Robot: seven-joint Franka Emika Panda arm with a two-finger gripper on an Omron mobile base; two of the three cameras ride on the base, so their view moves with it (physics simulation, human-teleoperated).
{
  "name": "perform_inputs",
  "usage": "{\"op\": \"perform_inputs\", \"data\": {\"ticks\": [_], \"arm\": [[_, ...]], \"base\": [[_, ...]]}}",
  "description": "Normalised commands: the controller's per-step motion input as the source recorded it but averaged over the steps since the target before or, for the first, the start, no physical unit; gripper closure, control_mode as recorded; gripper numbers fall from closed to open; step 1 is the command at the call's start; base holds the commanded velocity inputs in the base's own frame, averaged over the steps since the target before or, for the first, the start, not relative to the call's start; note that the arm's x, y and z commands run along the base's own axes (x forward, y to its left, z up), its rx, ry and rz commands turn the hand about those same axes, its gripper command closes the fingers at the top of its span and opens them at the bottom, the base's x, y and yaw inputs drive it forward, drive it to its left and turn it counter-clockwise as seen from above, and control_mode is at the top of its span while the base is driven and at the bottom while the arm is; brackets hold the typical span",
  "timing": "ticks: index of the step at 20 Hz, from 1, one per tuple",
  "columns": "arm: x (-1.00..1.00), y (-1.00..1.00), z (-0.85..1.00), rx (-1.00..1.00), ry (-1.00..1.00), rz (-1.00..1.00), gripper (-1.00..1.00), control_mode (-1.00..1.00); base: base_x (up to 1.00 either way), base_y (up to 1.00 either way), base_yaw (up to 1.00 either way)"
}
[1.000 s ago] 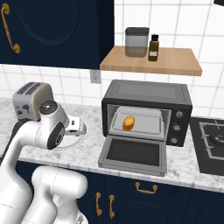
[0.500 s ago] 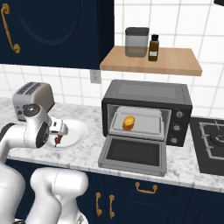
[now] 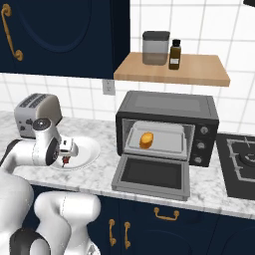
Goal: Pick up the kebab skewer and baguette bread, and place them inside the toaster oven. Close the toaster oven door and start by setting the timer.
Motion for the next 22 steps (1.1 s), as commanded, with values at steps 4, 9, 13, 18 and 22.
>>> {"op": "perform_inputs", "data": {"ticks": [4,9,13,18,22], "arm": [[0.21,0.13,-0.39,0.00,0.05,0.04,-1.00,-1.00],[0.17,0.06,-0.31,0.00,0.00,0.01,-1.00,-1.00],[0.11,0.02,-0.27,0.00,0.01,0.00,-1.00,-1.00],[0.14,0.00,-0.25,-0.02,0.02,0.00,-1.00,-1.00],[0.17,0.00,-0.18,-0.04,0.02,0.00,-1.00,-1.00]], "base": [[0.00,0.00,0.00],[0.00,0.00,0.00],[0.00,0.00,0.00],[0.00,0.00,0.00],[0.00,0.00,0.00]]}}
